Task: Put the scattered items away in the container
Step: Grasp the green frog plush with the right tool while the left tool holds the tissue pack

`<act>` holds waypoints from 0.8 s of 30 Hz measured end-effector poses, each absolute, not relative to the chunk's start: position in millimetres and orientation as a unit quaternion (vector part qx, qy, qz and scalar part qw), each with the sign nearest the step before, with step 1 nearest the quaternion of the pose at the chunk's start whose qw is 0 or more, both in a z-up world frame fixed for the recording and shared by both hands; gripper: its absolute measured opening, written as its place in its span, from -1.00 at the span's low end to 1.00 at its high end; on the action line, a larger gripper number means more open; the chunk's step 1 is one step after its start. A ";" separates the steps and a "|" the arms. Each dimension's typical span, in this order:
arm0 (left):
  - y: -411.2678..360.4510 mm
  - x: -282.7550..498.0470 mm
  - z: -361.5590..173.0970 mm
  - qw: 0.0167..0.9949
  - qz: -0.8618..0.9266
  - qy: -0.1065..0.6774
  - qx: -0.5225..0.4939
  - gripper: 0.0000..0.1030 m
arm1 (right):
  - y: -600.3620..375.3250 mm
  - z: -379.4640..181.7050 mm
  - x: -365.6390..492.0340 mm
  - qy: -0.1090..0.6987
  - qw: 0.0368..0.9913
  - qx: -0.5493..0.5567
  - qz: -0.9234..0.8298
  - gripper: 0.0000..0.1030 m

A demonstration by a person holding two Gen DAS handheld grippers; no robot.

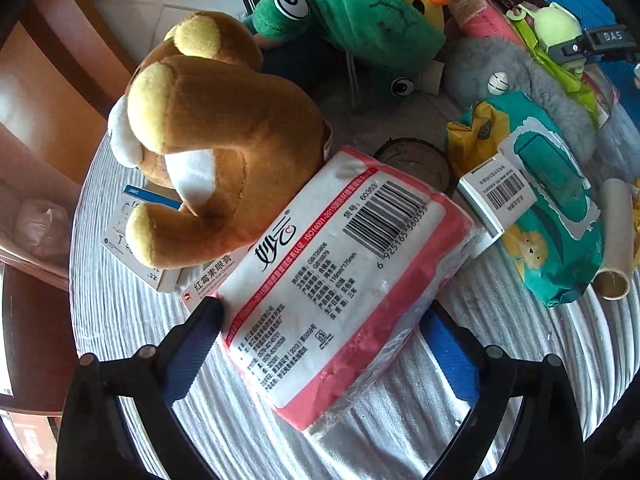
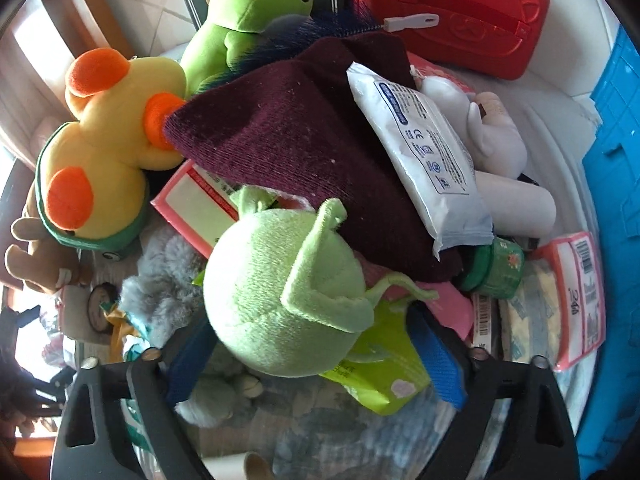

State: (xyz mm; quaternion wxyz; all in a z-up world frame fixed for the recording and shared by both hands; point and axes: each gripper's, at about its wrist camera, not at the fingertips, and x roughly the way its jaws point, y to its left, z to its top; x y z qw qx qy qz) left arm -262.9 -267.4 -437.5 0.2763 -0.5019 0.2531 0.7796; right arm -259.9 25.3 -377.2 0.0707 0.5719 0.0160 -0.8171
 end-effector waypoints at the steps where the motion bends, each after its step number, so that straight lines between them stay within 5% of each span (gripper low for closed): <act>1: -268.9 -261.2 -435.5 0.277 0.782 0.249 -0.500 0.77 | 26.9 -377.8 -259.0 0.013 0.072 0.573 -0.816 0.10; 2: -270.4 -259.4 -434.4 0.277 0.784 0.245 -0.499 0.73 | 27.5 -377.2 -257.6 0.012 0.075 0.571 -0.817 -0.09; 5: -275.2 -255.0 -431.6 0.273 0.789 0.229 -0.501 0.66 | 27.8 -374.6 -254.1 0.012 0.085 0.569 -0.818 -0.13; 24: -290.6 -217.1 -386.2 0.231 0.822 0.183 -0.488 0.63 | 35.2 -330.3 -212.5 -0.013 0.129 0.539 -0.832 -0.16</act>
